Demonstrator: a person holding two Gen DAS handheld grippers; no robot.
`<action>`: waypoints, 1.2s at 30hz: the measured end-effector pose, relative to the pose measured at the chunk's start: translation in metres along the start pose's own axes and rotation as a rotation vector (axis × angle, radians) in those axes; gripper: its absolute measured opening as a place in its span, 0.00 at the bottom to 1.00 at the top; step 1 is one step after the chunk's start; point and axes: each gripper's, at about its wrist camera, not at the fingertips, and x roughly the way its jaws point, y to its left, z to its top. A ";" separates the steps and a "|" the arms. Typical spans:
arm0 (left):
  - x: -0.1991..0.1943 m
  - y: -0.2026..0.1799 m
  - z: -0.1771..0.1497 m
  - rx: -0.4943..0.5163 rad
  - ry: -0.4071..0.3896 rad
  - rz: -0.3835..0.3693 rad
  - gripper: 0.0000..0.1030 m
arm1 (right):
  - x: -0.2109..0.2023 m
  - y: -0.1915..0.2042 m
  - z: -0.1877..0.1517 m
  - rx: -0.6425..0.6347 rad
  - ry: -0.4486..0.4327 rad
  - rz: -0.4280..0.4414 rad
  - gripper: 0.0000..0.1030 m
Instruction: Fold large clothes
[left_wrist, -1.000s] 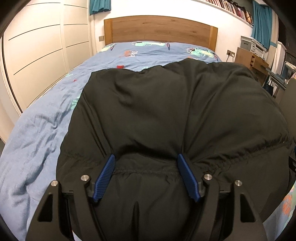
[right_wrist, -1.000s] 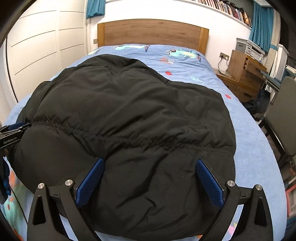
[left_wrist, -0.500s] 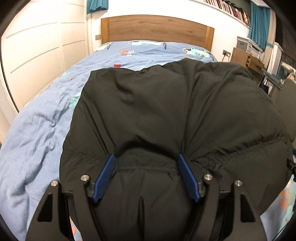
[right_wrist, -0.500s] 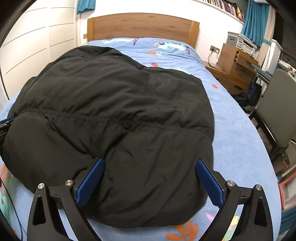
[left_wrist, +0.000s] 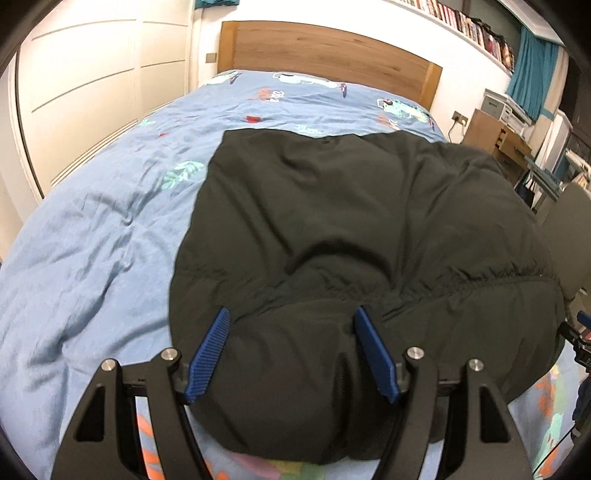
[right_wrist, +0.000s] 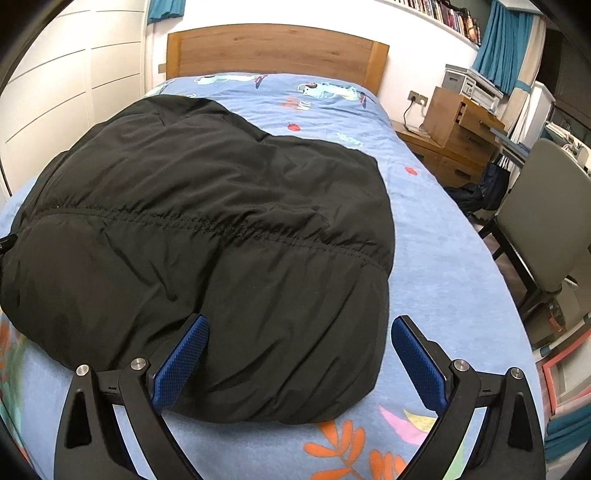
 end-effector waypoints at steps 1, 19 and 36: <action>-0.002 0.004 -0.001 -0.009 0.001 -0.002 0.67 | -0.001 -0.004 0.000 -0.001 -0.002 -0.001 0.95; -0.016 0.072 -0.015 -0.156 -0.012 -0.054 0.67 | -0.004 -0.042 0.012 0.075 0.007 -0.002 0.99; 0.001 0.106 -0.011 -0.279 0.008 -0.247 0.67 | 0.025 -0.071 0.013 0.188 0.078 0.087 0.99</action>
